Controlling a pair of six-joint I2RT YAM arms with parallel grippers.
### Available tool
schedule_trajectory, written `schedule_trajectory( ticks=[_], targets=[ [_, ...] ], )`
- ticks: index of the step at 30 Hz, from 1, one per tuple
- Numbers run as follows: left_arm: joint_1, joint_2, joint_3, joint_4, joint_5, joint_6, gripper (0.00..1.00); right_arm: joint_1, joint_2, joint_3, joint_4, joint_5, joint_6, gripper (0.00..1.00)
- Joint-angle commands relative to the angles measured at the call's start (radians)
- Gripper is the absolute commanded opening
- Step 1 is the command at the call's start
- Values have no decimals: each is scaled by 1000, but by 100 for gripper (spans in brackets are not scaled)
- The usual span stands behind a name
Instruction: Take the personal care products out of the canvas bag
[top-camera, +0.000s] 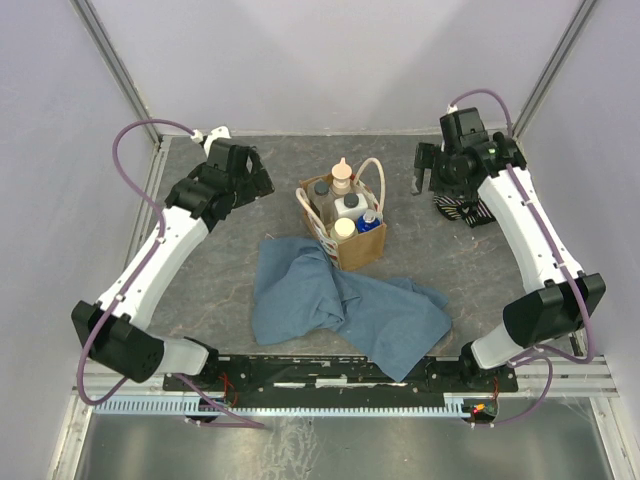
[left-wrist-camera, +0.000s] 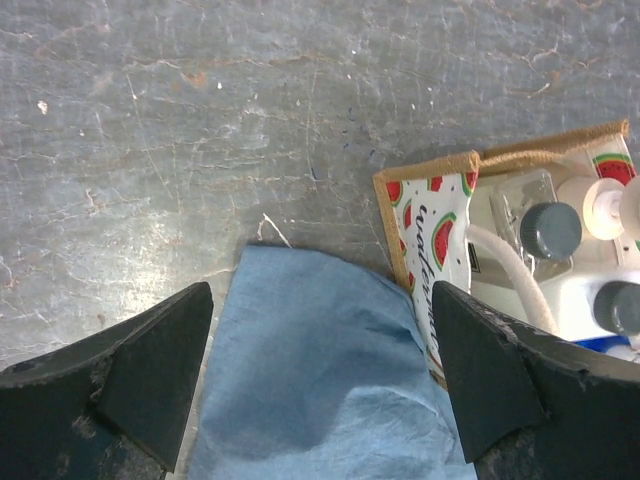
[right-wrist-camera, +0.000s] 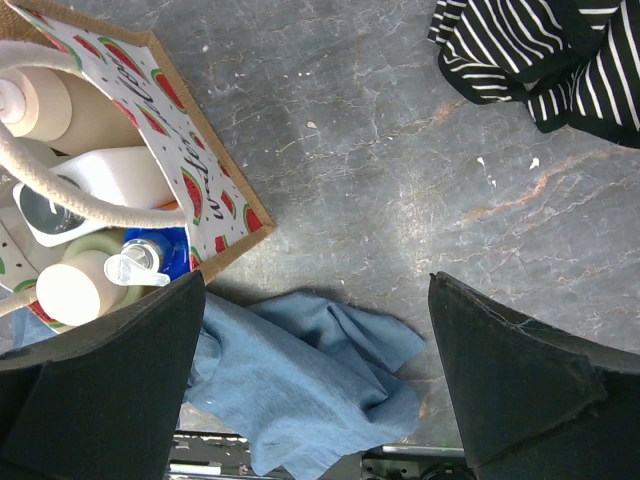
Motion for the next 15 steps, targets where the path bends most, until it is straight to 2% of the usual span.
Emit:
schedule_trajectory(
  ticks=[1, 3, 4, 6, 10, 15],
  targets=[
    [1, -46, -22, 28, 67, 14, 98, 2, -55, -46, 82, -81, -32, 100],
    [1, -41, -38, 29, 71, -11, 100, 2, -76, -80, 121, -130, -17, 100],
    [2, -35, -44, 28, 74, -20, 100, 4, -67, -72, 120, -215, -17, 100],
    [2, -24, -51, 36, 106, -24, 100, 47, -42, -50, 111, -274, -22, 100],
    [1, -25, -71, 64, 141, -24, 100, 193, -48, 10, 114, -168, -50, 100],
    [1, -35, -114, 97, 170, -44, 100, 256, 20, 35, 115, -156, -25, 100]
  ],
)
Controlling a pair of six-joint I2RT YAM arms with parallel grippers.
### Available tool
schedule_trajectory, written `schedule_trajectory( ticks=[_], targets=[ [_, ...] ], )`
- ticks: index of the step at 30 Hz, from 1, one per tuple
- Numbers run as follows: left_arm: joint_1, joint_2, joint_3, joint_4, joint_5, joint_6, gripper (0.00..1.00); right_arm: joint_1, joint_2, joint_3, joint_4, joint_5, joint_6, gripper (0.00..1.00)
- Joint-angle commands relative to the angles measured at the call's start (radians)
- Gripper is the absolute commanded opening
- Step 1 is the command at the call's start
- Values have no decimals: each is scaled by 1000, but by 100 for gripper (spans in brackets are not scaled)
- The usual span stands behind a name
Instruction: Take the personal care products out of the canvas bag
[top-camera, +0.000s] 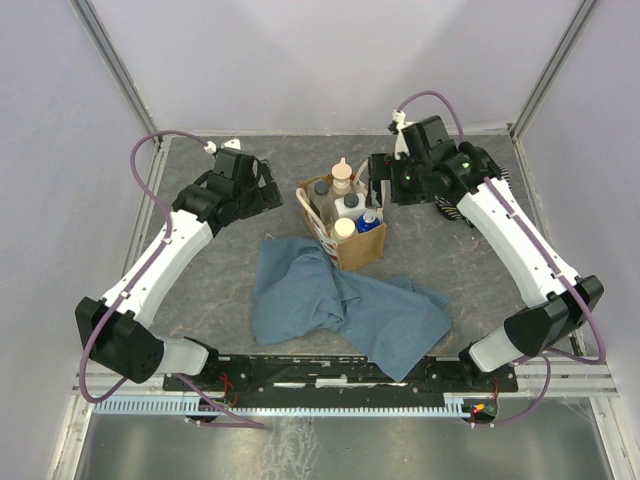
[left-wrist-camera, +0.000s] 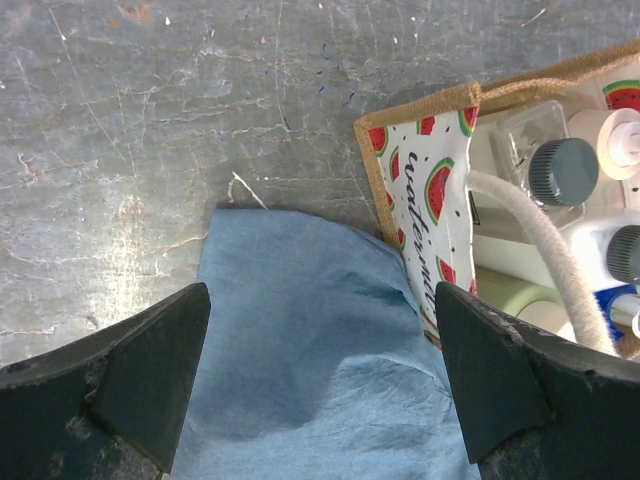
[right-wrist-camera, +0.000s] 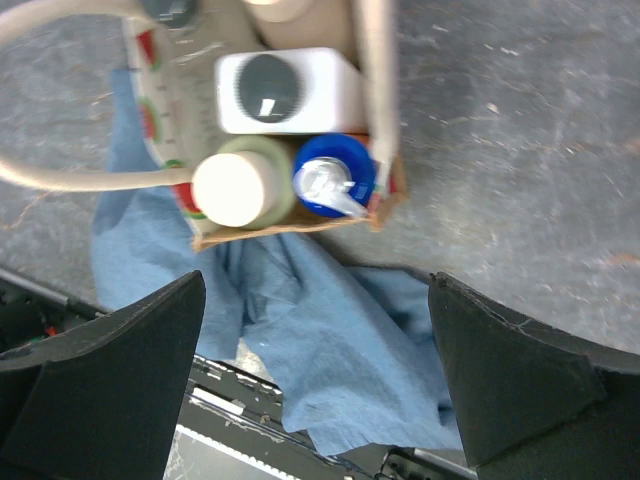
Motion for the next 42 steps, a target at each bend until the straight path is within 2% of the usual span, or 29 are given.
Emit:
schedule_trajectory(
  ticks=[1, 10, 16, 20, 25, 30, 38, 42],
  targets=[
    [1, -20, -29, 67, 61, -41, 100, 23, 48, 35, 62, -2, 1, 100],
    [1, -29, -66, 88, 86, -50, 100, 50, 150, -5, 163, -46, -28, 93],
    [2, -48, -86, 104, 89, -41, 100, 54, 193, -12, 167, -26, -25, 81],
    [1, -40, -94, 99, 102, -37, 100, 54, 188, -62, 187, 9, -21, 76],
    [1, -41, -109, 101, 118, -37, 100, 49, 166, -151, 237, 42, -20, 76],
    [1, -45, -109, 98, 125, -32, 99, 47, 165, -181, 250, 54, -12, 64],
    [1, -47, -111, 88, 146, -27, 100, 46, 140, -190, 236, 117, -9, 62],
    [0, -47, -120, 92, 164, -32, 100, 47, 144, -186, 241, 119, -11, 51]
  ],
)
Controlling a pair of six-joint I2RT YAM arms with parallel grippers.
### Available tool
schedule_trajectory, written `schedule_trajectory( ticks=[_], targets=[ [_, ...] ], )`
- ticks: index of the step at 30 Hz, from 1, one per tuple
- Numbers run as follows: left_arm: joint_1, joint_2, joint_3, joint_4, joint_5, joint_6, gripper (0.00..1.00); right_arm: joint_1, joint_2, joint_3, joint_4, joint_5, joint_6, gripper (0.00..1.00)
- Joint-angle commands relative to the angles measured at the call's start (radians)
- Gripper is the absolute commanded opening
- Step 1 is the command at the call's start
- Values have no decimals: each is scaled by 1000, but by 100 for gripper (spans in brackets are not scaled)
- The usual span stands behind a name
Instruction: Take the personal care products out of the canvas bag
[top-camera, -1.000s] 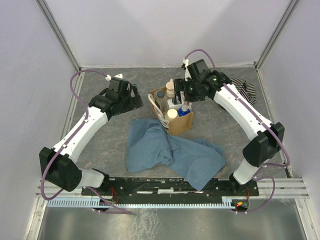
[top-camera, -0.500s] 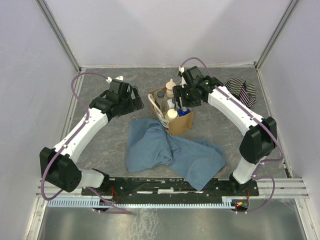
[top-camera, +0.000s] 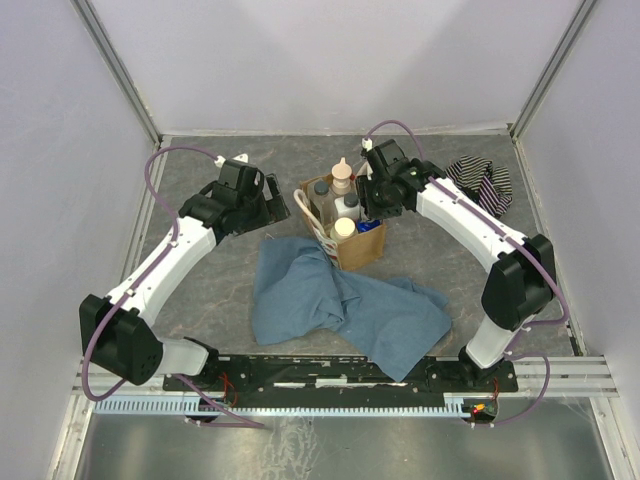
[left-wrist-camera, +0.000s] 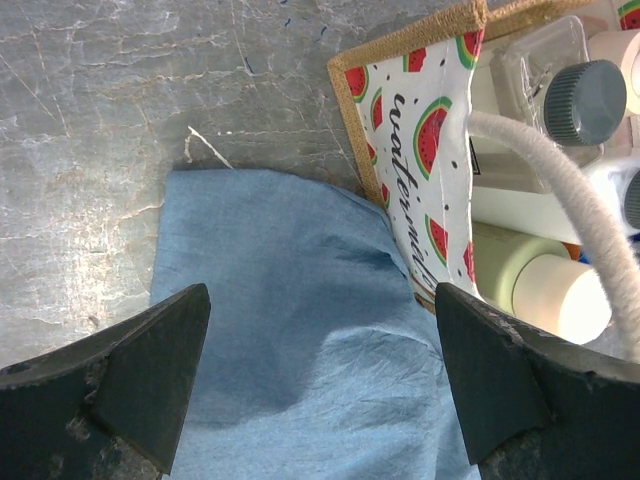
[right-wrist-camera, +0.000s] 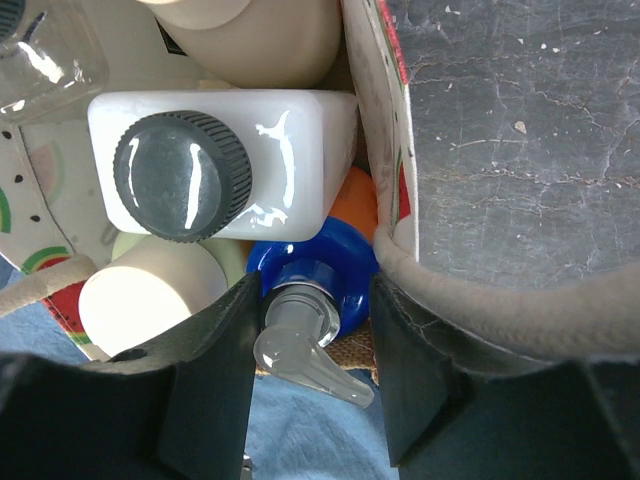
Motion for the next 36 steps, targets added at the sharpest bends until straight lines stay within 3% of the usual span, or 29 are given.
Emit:
schedule_trajectory(
  ticks=[1, 4, 9, 16, 24, 36],
  targets=[
    [1, -36, -6, 33, 39, -14, 100, -3, -33, 13, 6, 38, -5, 49],
    [1, -33, -9, 34, 55, -16, 100, -3, -19, 51, -20, 55, -13, 37],
    [2, -50, -5, 54, 39, -24, 99, -4, -20, 97, -33, 74, -32, 31],
    [1, -131, 11, 149, 48, -59, 99, -3, -15, 164, -74, 82, -50, 30],
    [2, -177, -5, 229, 34, -120, 97, -3, -38, 112, -42, 69, -37, 28],
    [-5, -8, -2, 286, 163, -146, 93, -3, -41, 123, -39, 63, -31, 27]
  ],
)
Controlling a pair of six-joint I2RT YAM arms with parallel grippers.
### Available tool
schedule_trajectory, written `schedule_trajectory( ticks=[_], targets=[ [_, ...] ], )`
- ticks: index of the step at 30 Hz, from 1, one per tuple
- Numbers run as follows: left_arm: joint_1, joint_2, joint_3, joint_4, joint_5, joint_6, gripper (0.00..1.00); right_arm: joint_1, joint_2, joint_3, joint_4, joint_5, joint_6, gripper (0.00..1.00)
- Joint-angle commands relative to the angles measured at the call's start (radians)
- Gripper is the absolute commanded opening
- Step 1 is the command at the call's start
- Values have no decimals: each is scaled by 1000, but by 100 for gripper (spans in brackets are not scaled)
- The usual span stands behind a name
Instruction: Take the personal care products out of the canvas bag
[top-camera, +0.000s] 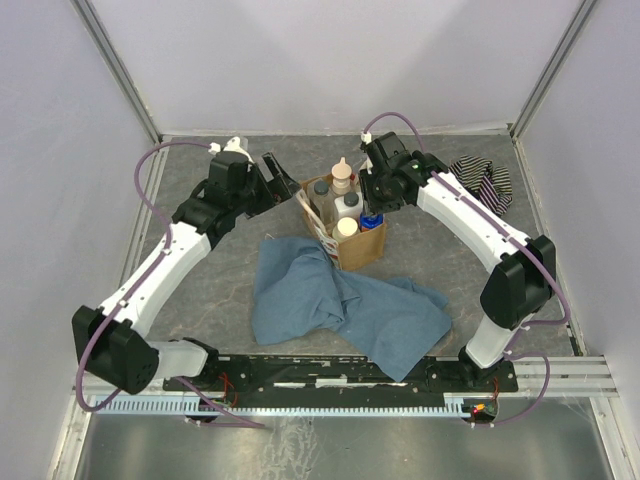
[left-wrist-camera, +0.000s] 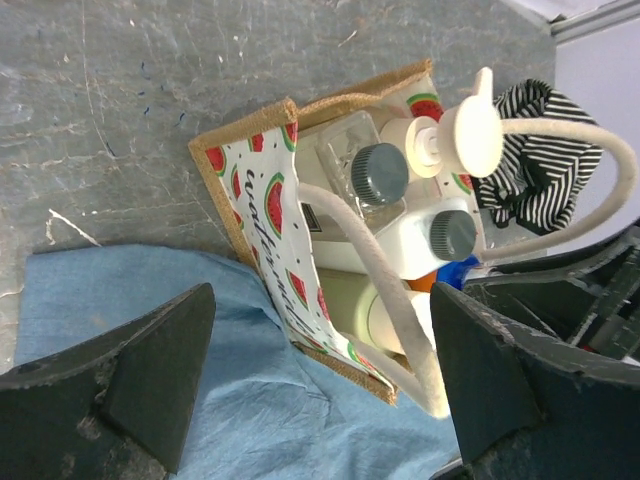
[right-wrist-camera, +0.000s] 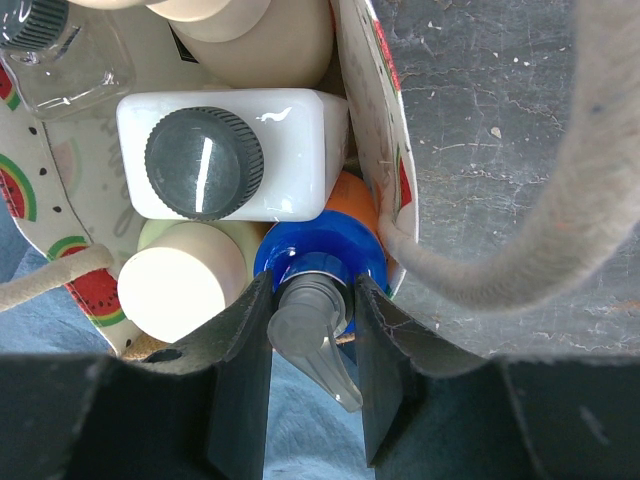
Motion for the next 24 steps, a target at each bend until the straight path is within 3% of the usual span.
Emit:
schedule_trajectory(
  ticks=[1, 5, 7, 15, 24],
  targets=[
    [-3, 53, 13, 33, 62, -36, 92, -4, -51, 37, 37, 36, -6, 27],
    [-5, 82, 6, 43, 83, -38, 83, -6, -63, 76, 22, 38, -15, 26],
    [-6, 89, 1, 55, 98, -40, 72, -5, -78, 98, 16, 38, -21, 26],
    [-7, 95, -2, 77, 130, -34, 4, -6, -106, 314, -89, 88, -62, 26],
    [-8, 77, -31, 69, 126, -34, 3, -7, -146, 595, -183, 252, -97, 25]
  ],
)
